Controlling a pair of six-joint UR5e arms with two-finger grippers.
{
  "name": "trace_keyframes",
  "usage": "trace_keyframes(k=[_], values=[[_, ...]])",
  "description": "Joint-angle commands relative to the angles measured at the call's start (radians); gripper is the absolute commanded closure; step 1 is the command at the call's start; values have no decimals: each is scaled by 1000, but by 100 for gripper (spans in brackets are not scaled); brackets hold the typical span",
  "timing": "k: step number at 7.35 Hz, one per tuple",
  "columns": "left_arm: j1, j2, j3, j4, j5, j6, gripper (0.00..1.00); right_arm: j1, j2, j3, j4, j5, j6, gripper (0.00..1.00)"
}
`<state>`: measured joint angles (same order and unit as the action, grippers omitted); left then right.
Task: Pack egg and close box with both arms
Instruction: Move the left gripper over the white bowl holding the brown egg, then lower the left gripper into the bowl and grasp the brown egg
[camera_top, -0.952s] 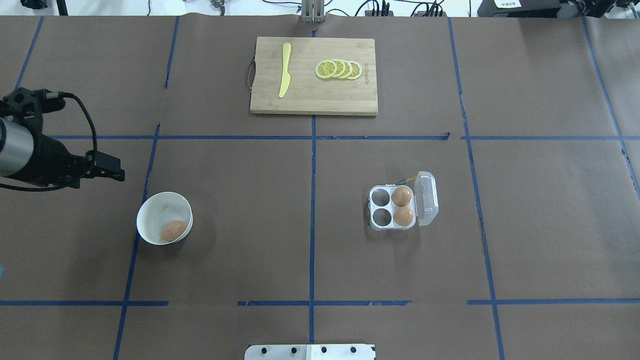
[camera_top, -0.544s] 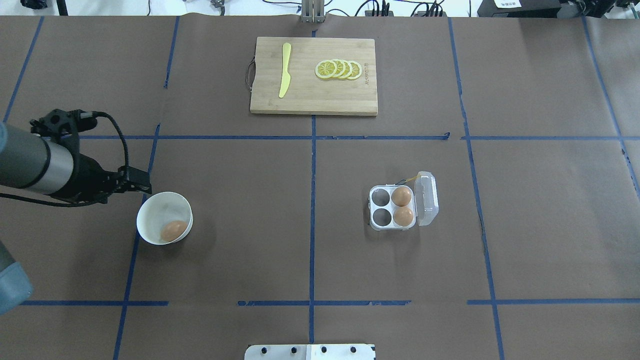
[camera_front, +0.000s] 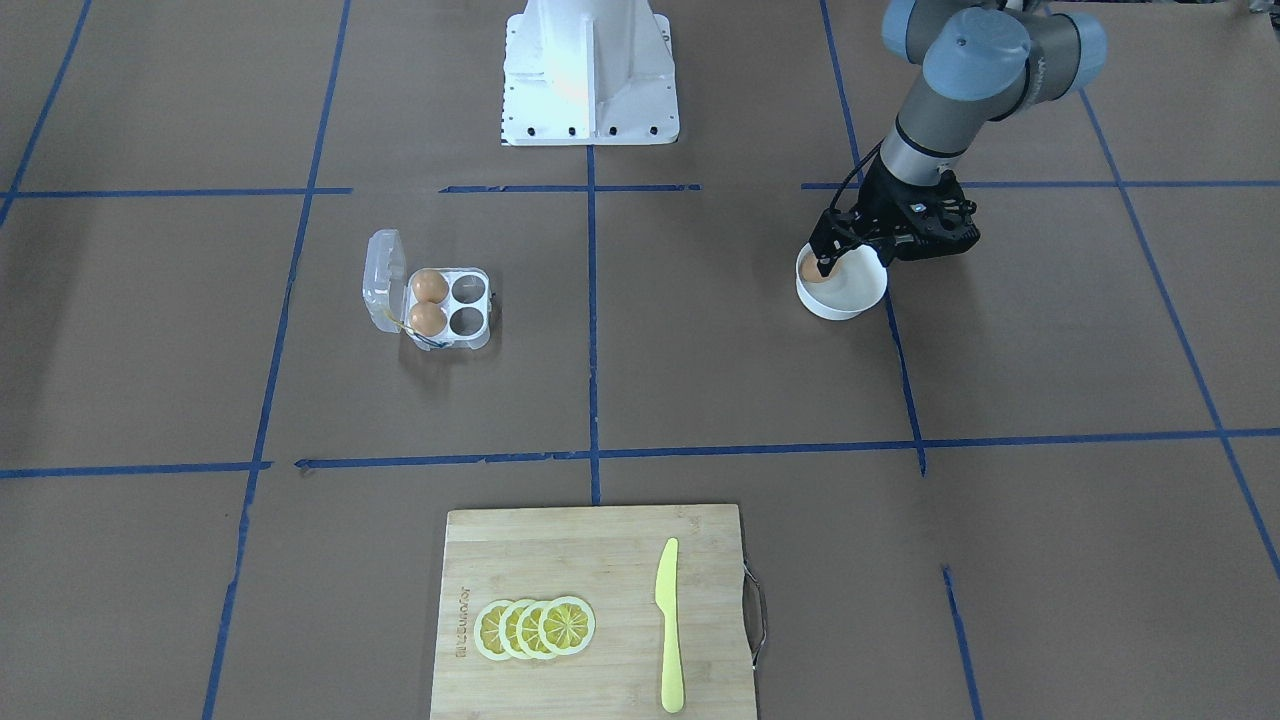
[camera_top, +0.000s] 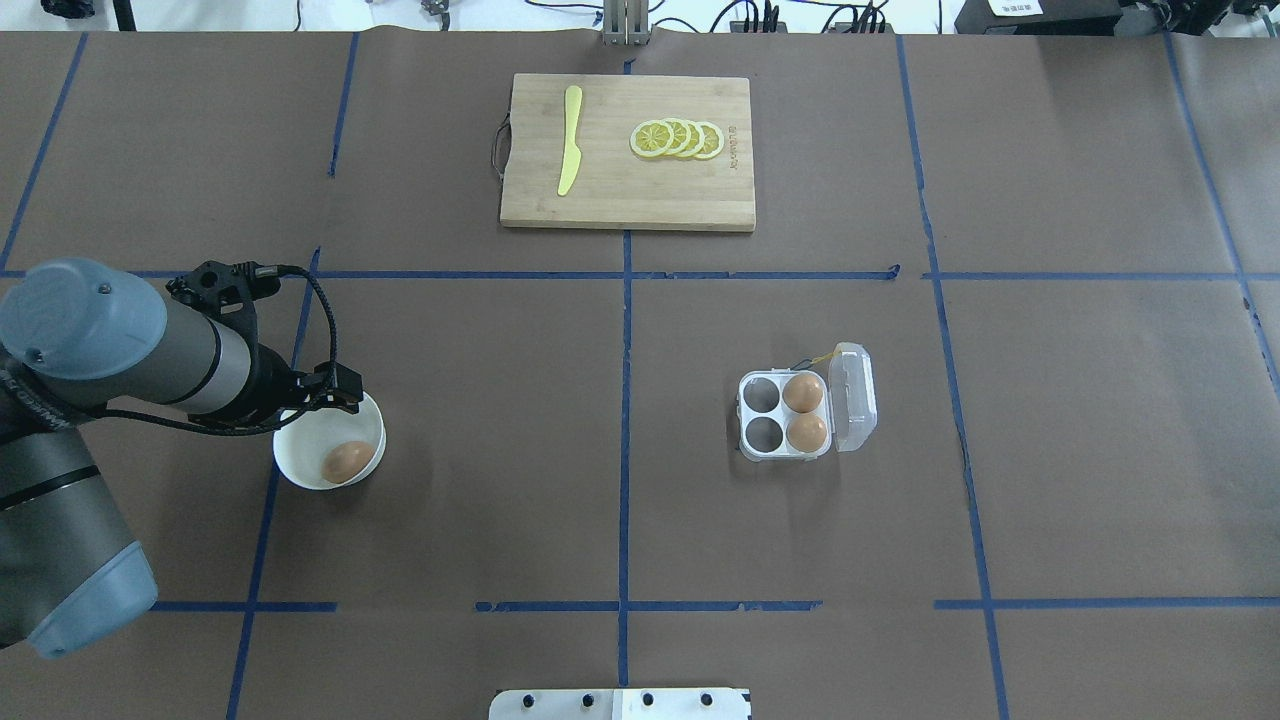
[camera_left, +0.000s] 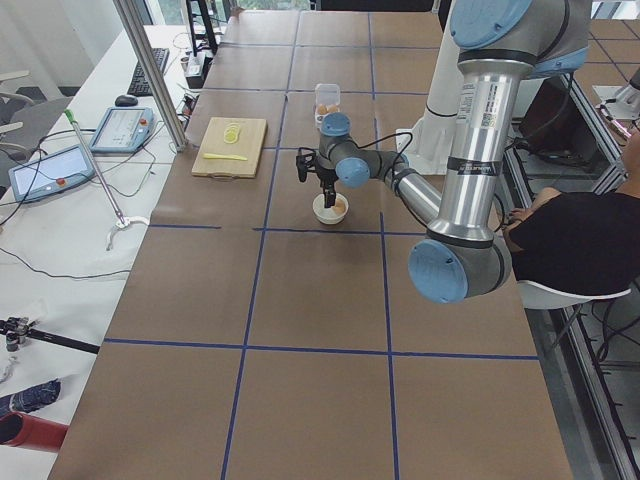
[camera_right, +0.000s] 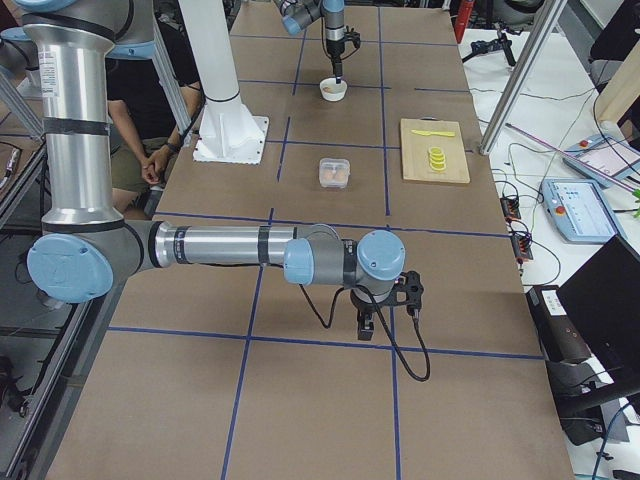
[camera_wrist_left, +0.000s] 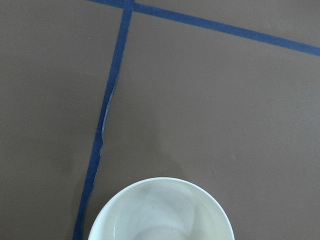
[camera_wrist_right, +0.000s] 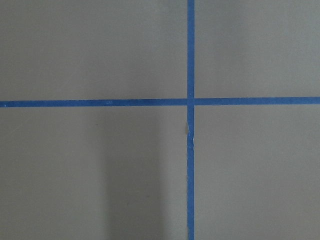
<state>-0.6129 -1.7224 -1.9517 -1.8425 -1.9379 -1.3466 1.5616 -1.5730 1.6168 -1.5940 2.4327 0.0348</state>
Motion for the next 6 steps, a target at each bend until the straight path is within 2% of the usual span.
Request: trace_keyframes(k=[1,6], values=[[18,0,16,0,-1,-2,14,0,4,3,0,-3,-1,0],[59,-20,79,-9,-3,-3,14,0,8,5,0,-3,-1,0]])
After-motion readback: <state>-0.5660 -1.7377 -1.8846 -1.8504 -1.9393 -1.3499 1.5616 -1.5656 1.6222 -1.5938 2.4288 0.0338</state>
